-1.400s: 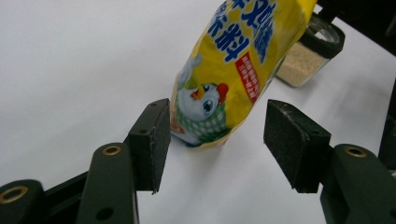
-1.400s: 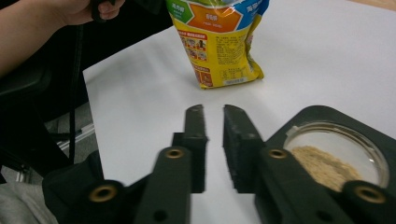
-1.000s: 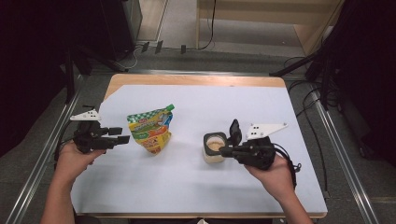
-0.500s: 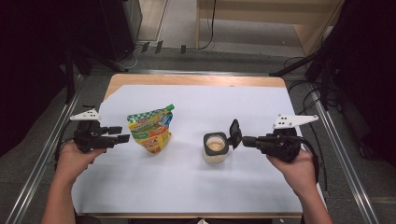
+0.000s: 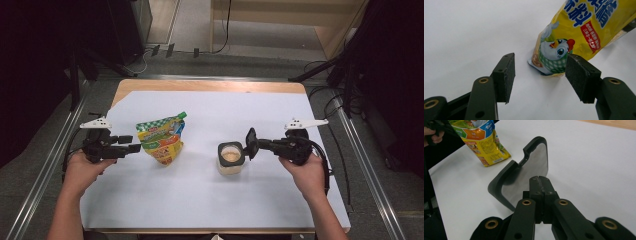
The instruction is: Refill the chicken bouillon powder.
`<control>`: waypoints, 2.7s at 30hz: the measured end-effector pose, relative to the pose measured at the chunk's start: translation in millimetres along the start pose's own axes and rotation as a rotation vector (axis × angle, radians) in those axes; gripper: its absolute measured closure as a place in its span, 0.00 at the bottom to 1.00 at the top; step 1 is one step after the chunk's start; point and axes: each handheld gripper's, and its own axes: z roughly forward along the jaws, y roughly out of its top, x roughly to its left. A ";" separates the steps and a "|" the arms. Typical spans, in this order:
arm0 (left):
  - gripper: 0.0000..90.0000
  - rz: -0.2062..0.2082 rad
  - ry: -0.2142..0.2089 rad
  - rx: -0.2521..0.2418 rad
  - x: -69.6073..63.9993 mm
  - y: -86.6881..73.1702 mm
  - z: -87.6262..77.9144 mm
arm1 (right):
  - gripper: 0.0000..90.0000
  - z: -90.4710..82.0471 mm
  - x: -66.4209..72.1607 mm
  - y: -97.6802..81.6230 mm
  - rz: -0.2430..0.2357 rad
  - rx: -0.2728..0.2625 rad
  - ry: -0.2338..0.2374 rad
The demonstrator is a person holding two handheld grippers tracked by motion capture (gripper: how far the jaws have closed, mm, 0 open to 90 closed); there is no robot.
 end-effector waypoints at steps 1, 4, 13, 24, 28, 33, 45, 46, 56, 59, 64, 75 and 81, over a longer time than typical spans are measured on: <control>0.47 0.000 0.000 0.000 -0.1 -0.1 0.1 | 1.00 3.5 0.6 0.5 0.004 -0.004 0.007; 0.47 0.003 -0.002 -0.002 -0.3 -0.3 -0.1 | 1.00 9.5 2.3 0.7 0.006 -0.001 0.002; 0.48 -0.002 -0.001 -0.003 1.9 1.1 1.6 | 1.00 16.0 6.4 -2.6 0.018 0.006 0.021; 0.48 -0.010 0.002 -0.004 3.5 0.1 0.2 | 1.00 30.7 20.3 -2.5 -0.009 0.020 0.055; 0.48 -0.009 0.003 -0.002 3.4 -0.4 -0.1 | 1.00 39.2 27.7 -1.9 -0.031 0.045 0.066; 0.48 -0.011 0.003 -0.008 3.9 -1.0 -0.9 | 1.00 48.5 33.5 -3.5 -0.054 0.078 0.072; 0.48 -0.015 0.009 -0.007 4.5 -1.4 -0.2 | 0.76 36.1 29.6 -0.7 -0.089 0.020 0.051; 0.47 -0.013 0.009 -0.005 4.7 -1.1 0.1 | 0.74 33.2 27.0 -0.8 -0.085 0.012 0.050; 0.47 -0.010 0.013 -0.002 3.9 -0.7 1.8 | 0.59 3.5 -0.5 -8.3 -0.061 -0.055 -0.048; 0.47 -0.009 0.015 0.001 3.8 -0.5 2.1 | 0.55 -1.9 -6.9 -11.7 -0.060 -0.069 -0.067; 0.46 -0.009 0.017 0.000 3.9 -0.6 2.1 | 0.50 -5.7 -16.5 -18.6 -0.053 -0.074 -0.100; 0.47 -0.013 0.024 0.000 4.2 -3.4 -0.4 | 0.50 -10.8 -32.8 -25.8 -0.039 -0.075 -0.139; 0.46 -0.020 0.029 -0.004 5.3 -4.1 -1.2 | 0.47 -10.8 -41.6 -31.0 -0.011 -0.071 -0.148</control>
